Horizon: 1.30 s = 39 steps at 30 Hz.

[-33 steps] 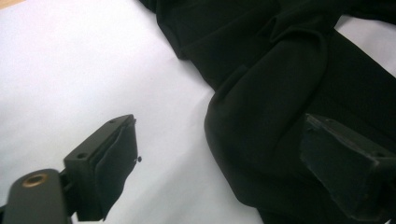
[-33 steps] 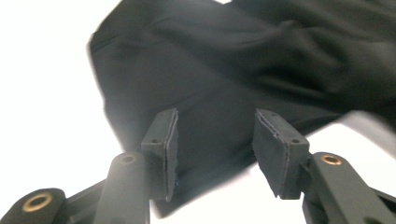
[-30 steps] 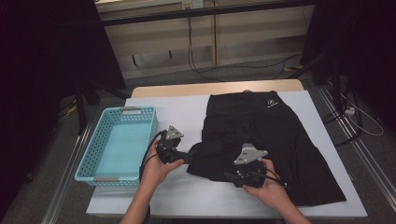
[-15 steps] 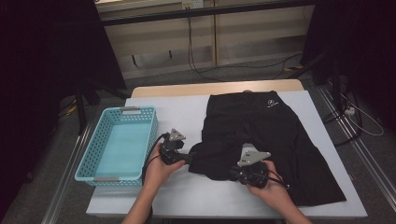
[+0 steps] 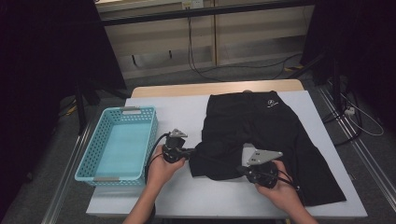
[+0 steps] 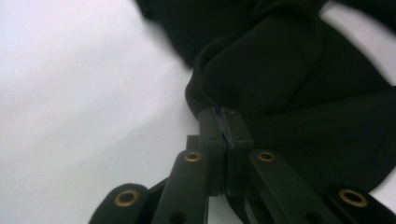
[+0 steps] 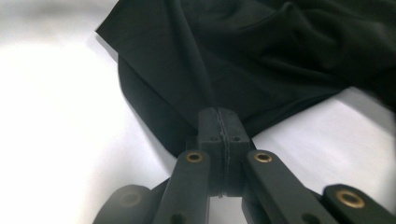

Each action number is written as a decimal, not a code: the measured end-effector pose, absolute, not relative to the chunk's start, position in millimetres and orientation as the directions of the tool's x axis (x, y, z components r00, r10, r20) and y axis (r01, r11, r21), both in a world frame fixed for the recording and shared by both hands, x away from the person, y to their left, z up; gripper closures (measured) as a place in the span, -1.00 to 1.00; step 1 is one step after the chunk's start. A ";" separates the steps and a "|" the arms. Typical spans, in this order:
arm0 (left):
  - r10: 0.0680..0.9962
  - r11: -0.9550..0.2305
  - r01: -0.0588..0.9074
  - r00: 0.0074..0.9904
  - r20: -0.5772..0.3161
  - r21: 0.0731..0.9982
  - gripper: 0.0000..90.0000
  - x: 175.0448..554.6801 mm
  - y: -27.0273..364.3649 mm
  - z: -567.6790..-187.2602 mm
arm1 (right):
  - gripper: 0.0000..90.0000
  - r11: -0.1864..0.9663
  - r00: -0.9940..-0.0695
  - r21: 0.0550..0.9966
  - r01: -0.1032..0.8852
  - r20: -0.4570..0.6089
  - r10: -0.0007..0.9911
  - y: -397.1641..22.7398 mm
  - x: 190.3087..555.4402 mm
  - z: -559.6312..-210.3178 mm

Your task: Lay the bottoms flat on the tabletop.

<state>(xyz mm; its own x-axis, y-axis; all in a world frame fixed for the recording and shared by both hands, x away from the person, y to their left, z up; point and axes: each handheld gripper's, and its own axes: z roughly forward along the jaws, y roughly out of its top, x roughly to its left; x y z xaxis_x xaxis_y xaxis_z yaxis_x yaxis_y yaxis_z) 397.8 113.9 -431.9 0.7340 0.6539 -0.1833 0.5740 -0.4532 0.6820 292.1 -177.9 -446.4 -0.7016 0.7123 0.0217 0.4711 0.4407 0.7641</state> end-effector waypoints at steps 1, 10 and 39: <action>0.649 -0.447 0.570 0.737 -0.189 0.689 0.98 396.7 113.3 -428.6 | 1.00 0.437 -0.701 0.766 0.471 0.024 0.713 -180.6 290.5 -444.7; 0.684 -0.432 0.543 0.718 -0.131 0.720 0.60 405.2 109.1 -438.5 | 0.58 0.425 -0.681 0.772 0.473 0.013 0.733 -183.9 291.7 -446.2; 0.638 -0.511 0.505 0.765 -0.086 0.696 -0.64 376.1 121.9 -435.7 | 0.93 0.370 -0.585 0.731 0.574 0.051 0.809 -180.0 319.4 -461.3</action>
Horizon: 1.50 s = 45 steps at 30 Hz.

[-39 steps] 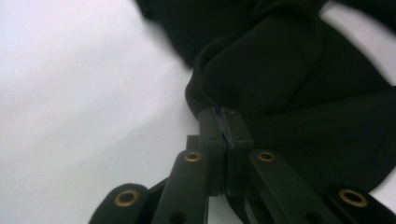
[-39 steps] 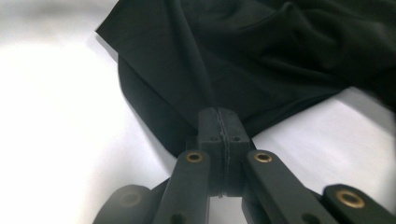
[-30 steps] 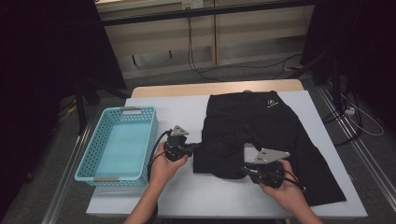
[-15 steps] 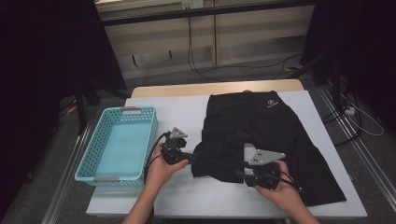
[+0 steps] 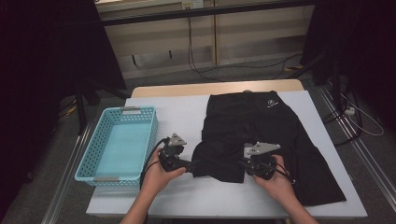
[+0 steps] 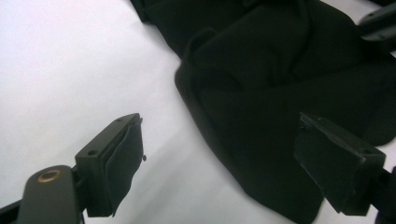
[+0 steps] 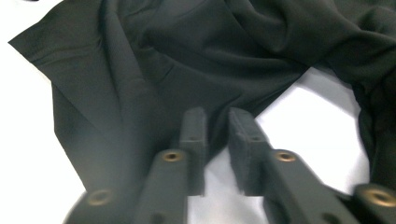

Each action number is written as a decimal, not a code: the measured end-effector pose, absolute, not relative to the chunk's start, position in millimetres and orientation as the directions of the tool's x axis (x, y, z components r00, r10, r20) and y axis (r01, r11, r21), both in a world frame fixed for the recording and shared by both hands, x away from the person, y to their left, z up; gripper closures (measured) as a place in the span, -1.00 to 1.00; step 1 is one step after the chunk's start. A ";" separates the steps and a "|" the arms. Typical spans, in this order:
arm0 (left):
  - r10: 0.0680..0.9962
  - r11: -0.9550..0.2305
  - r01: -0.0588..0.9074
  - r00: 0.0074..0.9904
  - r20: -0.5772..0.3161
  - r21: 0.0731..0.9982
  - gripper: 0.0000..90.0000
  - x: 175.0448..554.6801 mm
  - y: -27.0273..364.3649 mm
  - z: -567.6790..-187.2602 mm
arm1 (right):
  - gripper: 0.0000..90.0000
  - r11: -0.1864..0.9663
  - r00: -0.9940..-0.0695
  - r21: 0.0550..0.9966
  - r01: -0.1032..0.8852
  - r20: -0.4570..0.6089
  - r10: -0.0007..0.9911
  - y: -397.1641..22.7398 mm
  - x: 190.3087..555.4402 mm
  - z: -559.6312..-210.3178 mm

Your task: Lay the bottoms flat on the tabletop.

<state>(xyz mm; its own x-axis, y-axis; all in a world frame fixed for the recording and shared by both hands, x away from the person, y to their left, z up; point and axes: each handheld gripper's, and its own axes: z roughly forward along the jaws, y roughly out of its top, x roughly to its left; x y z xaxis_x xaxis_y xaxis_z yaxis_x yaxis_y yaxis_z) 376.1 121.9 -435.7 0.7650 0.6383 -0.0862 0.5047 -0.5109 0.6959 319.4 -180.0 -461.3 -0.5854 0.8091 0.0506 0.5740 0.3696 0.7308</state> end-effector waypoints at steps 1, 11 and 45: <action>0.635 -0.508 0.506 0.767 -0.093 0.697 -0.64 375.4 122.0 -436.7 | 0.97 0.356 -0.586 0.732 0.581 0.072 0.807 -180.7 320.6 -461.6; 0.618 -0.507 0.514 0.776 -0.124 0.692 -0.55 365.3 114.8 -443.0 | 0.97 0.286 -0.517 0.749 0.598 0.088 0.851 -207.2 320.0 -457.3; 0.595 -0.461 0.603 0.754 -0.277 0.651 1.00 366.3 119.2 -428.2 | 0.95 0.339 -0.546 0.771 0.540 0.014 0.837 -203.2 315.2 -452.0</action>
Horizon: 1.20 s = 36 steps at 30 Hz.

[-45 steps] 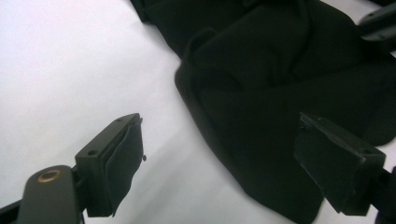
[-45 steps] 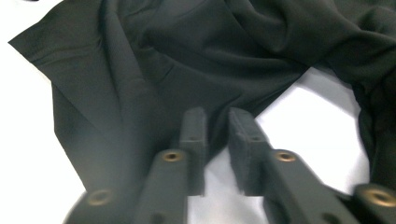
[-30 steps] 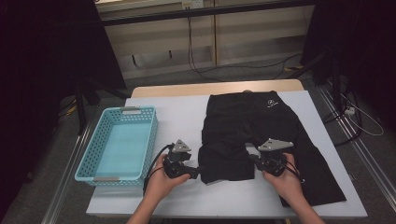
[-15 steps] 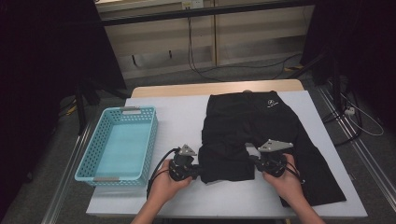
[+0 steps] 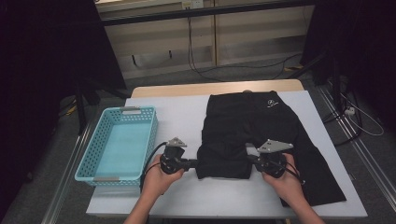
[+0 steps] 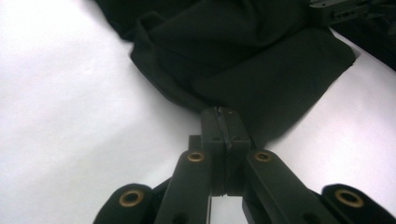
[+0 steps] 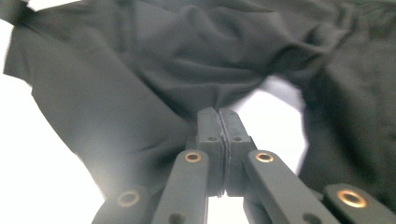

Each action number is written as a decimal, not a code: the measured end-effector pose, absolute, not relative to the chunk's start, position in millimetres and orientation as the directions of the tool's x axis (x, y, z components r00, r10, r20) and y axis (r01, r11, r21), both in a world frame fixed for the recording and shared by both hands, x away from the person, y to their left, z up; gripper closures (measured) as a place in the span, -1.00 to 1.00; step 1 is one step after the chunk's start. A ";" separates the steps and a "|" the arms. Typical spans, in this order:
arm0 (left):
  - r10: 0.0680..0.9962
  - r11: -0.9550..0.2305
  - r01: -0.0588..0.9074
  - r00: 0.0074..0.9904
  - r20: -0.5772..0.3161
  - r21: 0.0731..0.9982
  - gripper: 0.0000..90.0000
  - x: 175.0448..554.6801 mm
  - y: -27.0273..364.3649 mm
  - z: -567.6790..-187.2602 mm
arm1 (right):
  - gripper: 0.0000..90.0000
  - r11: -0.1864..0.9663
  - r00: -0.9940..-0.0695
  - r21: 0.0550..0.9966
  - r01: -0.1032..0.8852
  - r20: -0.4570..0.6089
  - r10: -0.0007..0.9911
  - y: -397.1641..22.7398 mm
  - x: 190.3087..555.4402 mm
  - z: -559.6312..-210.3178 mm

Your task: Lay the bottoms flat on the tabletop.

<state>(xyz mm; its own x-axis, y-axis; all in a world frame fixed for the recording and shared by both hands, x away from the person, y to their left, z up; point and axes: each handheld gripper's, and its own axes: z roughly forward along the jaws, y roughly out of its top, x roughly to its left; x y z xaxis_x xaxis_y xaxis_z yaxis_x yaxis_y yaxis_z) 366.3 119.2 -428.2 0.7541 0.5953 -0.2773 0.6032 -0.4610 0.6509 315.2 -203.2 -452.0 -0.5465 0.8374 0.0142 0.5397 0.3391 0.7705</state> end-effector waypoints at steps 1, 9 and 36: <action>0.598 -0.458 0.600 0.754 -0.273 0.656 1.00 366.9 119.2 -429.0 | 0.92 0.336 -0.547 0.769 0.544 0.021 0.837 -204.1 316.6 -454.0; 0.607 -0.458 0.598 0.751 -0.260 0.658 1.00 371.7 118.2 -434.1 | 0.53 0.348 -0.568 0.788 0.508 0.003 0.823 -200.2 304.7 -447.0; 0.642 -0.411 0.606 0.723 -0.255 0.681 0.50 376.7 127.5 -432.7 | 0.63 0.450 -0.710 0.753 0.481 0.033 0.703 -192.3 287.2 -452.0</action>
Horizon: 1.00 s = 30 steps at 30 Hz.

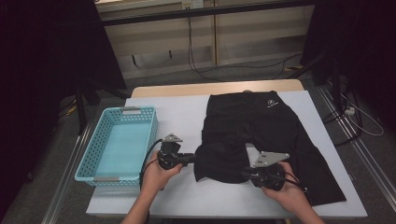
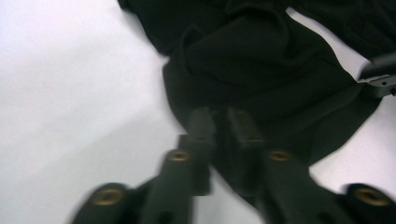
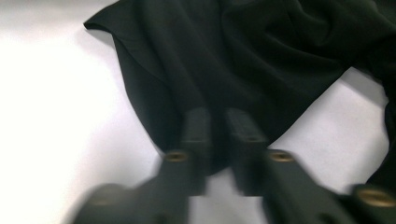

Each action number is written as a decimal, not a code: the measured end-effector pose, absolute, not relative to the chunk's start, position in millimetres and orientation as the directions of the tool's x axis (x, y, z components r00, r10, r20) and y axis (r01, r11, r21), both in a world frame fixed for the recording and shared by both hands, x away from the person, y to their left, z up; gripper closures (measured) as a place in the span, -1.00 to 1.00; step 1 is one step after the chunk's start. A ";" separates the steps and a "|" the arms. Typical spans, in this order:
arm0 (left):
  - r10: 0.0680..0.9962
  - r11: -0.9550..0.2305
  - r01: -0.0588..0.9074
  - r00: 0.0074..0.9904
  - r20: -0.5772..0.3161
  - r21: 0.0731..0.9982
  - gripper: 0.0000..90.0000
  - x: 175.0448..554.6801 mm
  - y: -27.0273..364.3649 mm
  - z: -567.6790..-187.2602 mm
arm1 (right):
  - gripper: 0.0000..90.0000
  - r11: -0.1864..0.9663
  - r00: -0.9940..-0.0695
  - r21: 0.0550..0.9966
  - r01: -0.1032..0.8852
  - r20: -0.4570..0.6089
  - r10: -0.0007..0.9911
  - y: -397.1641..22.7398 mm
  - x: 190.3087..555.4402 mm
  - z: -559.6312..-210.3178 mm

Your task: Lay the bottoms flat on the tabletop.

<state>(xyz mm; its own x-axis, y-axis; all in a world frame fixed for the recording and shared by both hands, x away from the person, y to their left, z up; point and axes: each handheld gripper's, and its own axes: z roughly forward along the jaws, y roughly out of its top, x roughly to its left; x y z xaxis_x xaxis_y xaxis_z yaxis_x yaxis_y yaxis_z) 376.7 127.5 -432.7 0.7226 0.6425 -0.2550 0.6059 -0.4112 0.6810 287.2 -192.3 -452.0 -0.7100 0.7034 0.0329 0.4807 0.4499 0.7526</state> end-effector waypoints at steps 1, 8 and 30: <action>0.641 -0.421 0.603 0.726 -0.248 0.678 0.36 375.1 127.8 -432.5 | 0.62 0.449 -0.712 0.754 0.479 0.034 0.702 -192.8 286.8 -451.2; 0.633 -0.447 0.635 0.722 -0.278 0.630 -0.02 353.6 125.2 -439.7 | 0.53 0.474 -0.720 0.744 0.472 0.015 0.694 -188.8 284.2 -454.1; 0.594 -0.455 0.625 0.744 -0.308 0.634 1.00 348.6 126.4 -430.0 | 0.99 0.462 -0.714 0.747 0.478 0.024 0.700 -197.6 285.5 -450.9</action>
